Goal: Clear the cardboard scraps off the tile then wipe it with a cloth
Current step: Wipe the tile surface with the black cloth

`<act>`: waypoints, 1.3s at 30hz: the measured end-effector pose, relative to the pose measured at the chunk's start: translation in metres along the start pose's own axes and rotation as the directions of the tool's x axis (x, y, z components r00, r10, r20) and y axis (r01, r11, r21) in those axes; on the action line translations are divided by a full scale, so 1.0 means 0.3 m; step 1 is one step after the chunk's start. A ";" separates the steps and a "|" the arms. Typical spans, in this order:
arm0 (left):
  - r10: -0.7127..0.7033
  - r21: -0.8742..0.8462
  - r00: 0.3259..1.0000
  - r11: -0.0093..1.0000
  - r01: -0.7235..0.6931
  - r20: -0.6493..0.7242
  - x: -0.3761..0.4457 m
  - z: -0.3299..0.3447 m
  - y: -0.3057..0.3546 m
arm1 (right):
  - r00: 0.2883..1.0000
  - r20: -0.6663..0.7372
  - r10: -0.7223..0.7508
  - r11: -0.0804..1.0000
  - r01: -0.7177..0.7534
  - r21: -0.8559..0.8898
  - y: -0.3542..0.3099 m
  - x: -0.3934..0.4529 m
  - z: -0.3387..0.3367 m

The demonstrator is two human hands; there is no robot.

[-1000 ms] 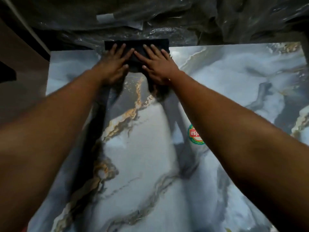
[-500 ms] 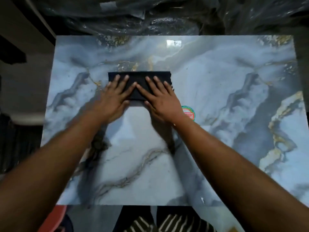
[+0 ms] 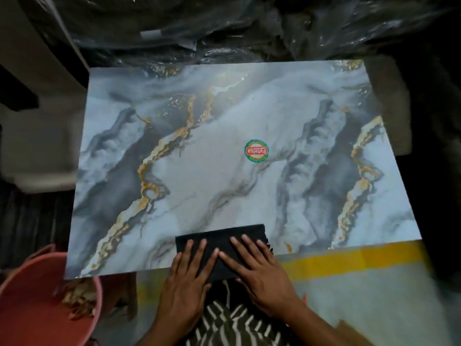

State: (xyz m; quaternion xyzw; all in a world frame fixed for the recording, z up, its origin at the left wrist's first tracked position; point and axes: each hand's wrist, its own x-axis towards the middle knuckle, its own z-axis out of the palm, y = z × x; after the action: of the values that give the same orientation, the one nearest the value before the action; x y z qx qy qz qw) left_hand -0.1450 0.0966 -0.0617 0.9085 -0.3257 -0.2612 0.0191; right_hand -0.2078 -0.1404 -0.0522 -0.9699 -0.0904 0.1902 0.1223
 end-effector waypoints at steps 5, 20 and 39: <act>0.003 -0.006 1.000 1.000 -0.003 -0.001 -0.010 -0.014 0.015 | 0.999 0.009 0.037 0.999 -0.037 -0.007 -0.014 -0.024 0.004; 0.044 0.008 0.993 0.999 -0.043 -0.107 0.790 -0.384 -0.112 | 0.984 -0.173 0.035 0.999 -0.042 -0.033 0.507 0.588 -0.258; 0.005 0.031 0.997 1.000 -0.002 -0.078 1.665 -0.910 -0.336 | 0.990 -0.144 -0.008 0.999 0.001 -0.046 1.002 1.382 -0.715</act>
State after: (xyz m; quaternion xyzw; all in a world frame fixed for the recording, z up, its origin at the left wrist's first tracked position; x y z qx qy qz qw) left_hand 0.3720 -0.1616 -0.0777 0.9176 -0.3303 -0.2202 0.0182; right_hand 0.2927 -0.3785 -0.0849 -0.9835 -0.0877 0.1171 0.1066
